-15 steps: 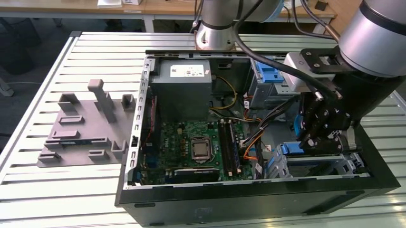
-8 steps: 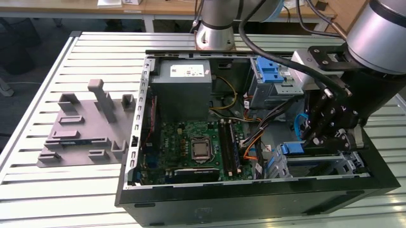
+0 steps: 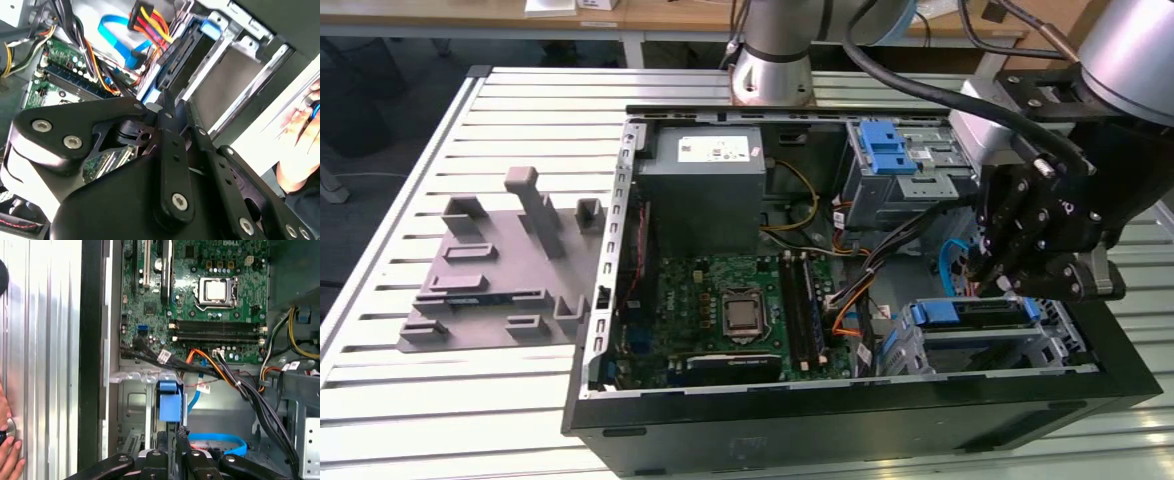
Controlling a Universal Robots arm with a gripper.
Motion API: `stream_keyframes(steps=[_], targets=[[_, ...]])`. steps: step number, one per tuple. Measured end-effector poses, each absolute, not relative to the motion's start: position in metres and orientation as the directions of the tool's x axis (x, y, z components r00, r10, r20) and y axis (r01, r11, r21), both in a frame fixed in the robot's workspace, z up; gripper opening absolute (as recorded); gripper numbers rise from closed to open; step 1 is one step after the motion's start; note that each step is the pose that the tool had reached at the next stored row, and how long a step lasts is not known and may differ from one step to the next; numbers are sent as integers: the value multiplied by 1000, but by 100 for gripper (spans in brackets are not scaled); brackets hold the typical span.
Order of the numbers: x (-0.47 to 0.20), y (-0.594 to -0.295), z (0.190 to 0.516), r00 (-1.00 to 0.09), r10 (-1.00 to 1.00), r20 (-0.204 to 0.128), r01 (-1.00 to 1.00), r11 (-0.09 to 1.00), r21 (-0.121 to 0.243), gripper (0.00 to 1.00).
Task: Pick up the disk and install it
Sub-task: 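Insert the first disk wire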
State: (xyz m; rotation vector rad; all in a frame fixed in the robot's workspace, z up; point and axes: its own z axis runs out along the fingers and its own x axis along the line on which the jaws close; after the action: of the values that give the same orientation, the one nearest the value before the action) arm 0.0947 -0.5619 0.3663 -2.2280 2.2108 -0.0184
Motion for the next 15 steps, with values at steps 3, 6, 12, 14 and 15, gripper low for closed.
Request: stream_keyframes(steps=[3, 6, 12, 14, 15], targets=[[101, -560, 366, 8, -1000, 6, -1000, -8, -10, 22], [104, -558, 366, 8, -1000, 6, -1000, -8, -10, 22], [111, -553, 366, 8, -1000, 6, -1000, -8, -10, 22], [113, -551, 366, 7, -1000, 6, -1000, -8, -10, 22], [114, -550, 366, 8, -1000, 6, -1000, -8, -10, 22]])
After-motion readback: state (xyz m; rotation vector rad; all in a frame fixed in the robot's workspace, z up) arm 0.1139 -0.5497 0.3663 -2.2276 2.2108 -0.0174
